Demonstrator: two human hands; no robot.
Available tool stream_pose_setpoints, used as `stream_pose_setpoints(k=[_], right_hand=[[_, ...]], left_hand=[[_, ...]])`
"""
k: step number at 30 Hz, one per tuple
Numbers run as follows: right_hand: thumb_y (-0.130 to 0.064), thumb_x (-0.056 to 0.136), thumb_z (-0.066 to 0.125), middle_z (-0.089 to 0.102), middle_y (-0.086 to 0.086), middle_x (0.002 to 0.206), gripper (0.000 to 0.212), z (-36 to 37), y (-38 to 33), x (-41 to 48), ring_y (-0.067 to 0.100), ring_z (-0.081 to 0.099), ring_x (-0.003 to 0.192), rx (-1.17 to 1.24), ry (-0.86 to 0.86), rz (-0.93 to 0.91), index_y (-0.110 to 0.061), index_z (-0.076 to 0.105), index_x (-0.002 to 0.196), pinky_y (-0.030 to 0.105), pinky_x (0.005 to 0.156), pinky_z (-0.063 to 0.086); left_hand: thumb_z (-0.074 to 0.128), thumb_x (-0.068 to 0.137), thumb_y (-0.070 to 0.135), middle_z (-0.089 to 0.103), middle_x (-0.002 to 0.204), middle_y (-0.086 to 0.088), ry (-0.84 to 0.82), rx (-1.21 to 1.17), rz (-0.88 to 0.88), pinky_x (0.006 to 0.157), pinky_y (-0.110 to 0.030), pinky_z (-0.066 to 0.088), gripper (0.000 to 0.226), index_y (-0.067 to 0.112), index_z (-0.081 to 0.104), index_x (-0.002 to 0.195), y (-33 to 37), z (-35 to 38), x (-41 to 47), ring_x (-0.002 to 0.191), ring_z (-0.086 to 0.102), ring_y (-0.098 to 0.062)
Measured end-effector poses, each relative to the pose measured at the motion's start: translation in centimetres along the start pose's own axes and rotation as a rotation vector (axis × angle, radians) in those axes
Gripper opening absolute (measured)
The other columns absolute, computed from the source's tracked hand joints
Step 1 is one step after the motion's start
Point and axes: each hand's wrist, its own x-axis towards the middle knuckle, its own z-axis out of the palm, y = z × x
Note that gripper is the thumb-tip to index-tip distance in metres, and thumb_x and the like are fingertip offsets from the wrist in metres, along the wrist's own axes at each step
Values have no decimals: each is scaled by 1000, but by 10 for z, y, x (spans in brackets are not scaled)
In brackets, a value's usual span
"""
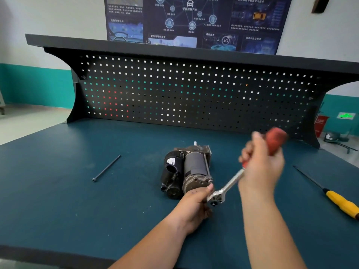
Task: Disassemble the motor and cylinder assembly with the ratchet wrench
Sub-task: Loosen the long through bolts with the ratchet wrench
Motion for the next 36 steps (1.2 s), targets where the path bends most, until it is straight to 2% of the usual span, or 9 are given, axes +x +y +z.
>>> stream_pose_setpoints(k=[4,8,15,19,24,28,30,33,36], right_hand=[[-22,92,50,40,-10,47,22,-47,7,8,3,35,41,288,367,268,-23,38,74,17,45,29],[-25,91,49,38,-10,50,21,-64,16,6,4,34,43,351,449,349,-23,37,75,17,48,29],[-6,89,56,45,-11,44,21,9,-5,6,3,37,36,-14,-100,54,-20,46,76,17,38,31],[-19,82,67,45,-11,53,20,41,4,-14,8,41,50,-476,-473,-145,-21,52,69,22,51,38],[-19,83,68,37,-10,50,27,59,21,-39,6,34,47,-597,-661,-265,-17,47,66,17,47,30],[-28,78,68,43,-12,52,21,43,11,-28,5,37,49,-430,-462,-201,-26,52,64,17,49,33],[-26,77,67,46,-11,51,15,29,4,-17,8,40,47,-233,-297,-100,-29,57,67,21,47,35],[-12,88,59,46,-11,46,20,0,0,2,4,37,38,99,-17,57,-22,49,75,17,39,30],[-19,90,53,41,-11,46,21,-34,4,17,3,35,39,285,251,259,-23,41,74,17,43,28]], left_hand=[[65,70,37,65,64,3,-13,-6,-1,49,-15,38,23,19,71,56,-1,1,0,54,53,-6],[59,84,31,67,64,4,-8,-24,-16,49,-16,39,33,19,72,56,1,1,-1,55,58,-6],[64,80,28,67,66,2,-15,-48,-54,51,-19,43,16,17,68,69,4,3,-6,56,59,-9],[54,94,19,63,62,0,-6,-14,-48,59,-23,43,28,17,64,67,2,2,-2,55,56,-10],[50,92,3,55,65,-5,-23,55,-21,63,-28,43,30,12,58,65,5,-1,-7,61,50,-16],[48,91,-1,52,67,-7,35,47,6,61,-25,38,33,12,61,64,4,0,-7,62,43,-16],[58,90,11,57,70,-6,36,21,21,60,-23,39,27,13,68,65,4,2,-7,63,46,-15],[65,73,30,63,67,-1,23,7,27,54,-17,39,21,14,73,61,4,3,-9,61,48,-11],[66,67,32,65,65,-1,8,4,23,50,-16,41,20,15,75,62,3,5,-7,58,49,-10]])
